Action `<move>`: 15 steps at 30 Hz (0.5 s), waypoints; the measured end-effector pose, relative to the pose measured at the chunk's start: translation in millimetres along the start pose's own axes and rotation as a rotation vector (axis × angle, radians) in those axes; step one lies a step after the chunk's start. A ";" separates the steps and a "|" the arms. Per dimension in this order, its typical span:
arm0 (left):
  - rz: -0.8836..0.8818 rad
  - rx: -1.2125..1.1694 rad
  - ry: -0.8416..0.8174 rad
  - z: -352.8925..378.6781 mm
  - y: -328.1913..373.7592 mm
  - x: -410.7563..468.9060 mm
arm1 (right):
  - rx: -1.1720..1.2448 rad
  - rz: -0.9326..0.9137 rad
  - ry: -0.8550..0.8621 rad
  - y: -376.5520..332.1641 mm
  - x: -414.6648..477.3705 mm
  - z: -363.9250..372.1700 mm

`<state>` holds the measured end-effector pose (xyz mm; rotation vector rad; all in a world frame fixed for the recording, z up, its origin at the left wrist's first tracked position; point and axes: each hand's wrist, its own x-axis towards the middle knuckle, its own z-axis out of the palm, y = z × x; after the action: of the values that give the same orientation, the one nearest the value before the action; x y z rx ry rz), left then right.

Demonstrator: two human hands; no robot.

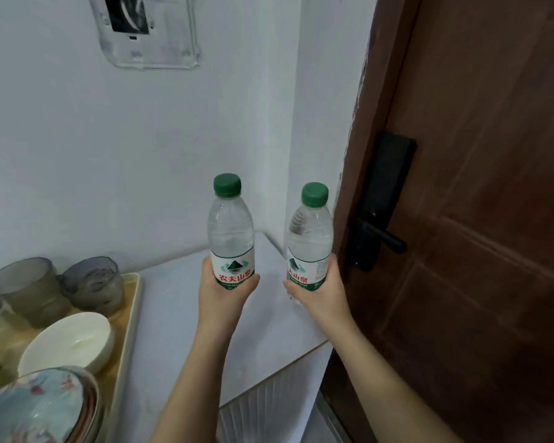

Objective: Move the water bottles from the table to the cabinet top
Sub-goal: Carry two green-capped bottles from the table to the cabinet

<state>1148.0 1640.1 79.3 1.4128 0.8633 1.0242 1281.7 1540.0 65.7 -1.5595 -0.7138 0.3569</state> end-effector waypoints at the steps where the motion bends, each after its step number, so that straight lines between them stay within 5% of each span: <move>1: -0.011 0.011 0.007 0.2 -7.3 3.0 | -0.005 0.023 -0.012 7.5 7.3 4.3; 15: -0.107 0.127 0.162 13.8 -74.0 31.7 | -0.104 0.096 -0.186 70.8 73.8 45.0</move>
<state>1175.7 1671.9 9.4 1.3867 1.1276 1.0271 1325.9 1622.5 4.7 -1.6780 -0.8128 0.5489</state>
